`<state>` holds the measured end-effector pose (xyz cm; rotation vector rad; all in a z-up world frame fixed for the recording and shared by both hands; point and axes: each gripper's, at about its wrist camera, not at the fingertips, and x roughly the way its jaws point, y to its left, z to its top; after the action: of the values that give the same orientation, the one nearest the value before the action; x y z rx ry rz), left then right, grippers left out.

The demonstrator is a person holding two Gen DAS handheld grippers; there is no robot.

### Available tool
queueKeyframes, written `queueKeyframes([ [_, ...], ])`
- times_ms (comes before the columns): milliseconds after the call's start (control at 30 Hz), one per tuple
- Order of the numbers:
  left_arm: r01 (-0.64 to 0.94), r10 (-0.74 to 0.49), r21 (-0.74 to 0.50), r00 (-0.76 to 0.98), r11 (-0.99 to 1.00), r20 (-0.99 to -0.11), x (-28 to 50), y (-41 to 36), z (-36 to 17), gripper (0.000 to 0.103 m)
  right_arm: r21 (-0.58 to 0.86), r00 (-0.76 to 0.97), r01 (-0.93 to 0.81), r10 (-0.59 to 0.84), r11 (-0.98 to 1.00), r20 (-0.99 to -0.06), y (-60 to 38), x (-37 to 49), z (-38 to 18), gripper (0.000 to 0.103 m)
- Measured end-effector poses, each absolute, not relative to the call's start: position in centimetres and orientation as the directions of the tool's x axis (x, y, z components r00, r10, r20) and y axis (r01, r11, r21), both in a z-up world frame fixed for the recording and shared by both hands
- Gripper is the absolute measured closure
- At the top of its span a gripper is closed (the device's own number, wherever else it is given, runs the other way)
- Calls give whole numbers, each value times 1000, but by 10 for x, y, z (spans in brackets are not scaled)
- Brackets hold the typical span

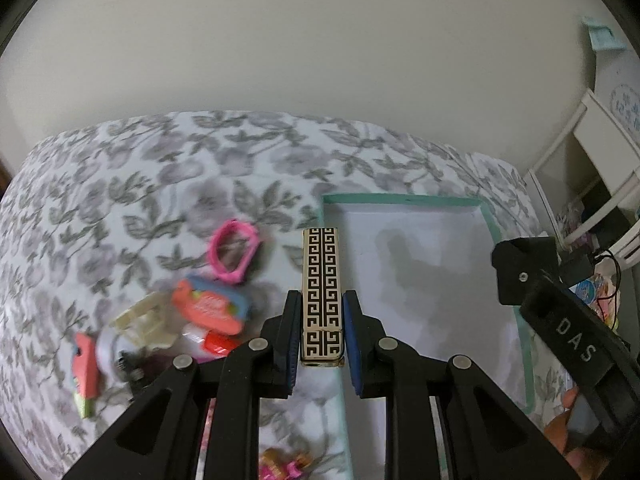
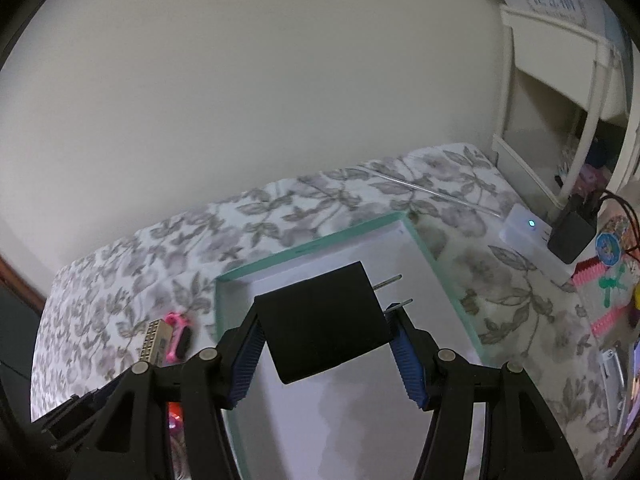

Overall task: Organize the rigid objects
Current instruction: 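Lift and carry the gold bar and black charger over the green-rimmed tray, then open left gripper to drop the gold bar while right releases the charger in tray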

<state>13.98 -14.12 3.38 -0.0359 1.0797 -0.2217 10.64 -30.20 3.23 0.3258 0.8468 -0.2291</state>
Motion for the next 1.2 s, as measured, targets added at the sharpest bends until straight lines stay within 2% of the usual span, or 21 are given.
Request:
queueKeyframes([
  [467, 248, -253, -163, 393, 955, -884, 147, -192, -25, 82, 180, 566, 364, -63, 914, -822, -338, 121, -16, 40],
  [733, 266, -232, -141, 352, 954, -907, 139, -201, -50, 82, 157, 491, 374, -52, 914, -870, -339, 124, -46, 40],
  [1133, 281, -220, -122, 351, 952, -910, 136, -199, -51, 82, 123, 434, 374, -56, 919, -899, -337, 123, -67, 39],
  [1200, 276, -215, -120, 347, 954, -913, 136, -199, -51, 77, 113, 432, 370, -62, 922, -900, -336, 122, -67, 39],
])
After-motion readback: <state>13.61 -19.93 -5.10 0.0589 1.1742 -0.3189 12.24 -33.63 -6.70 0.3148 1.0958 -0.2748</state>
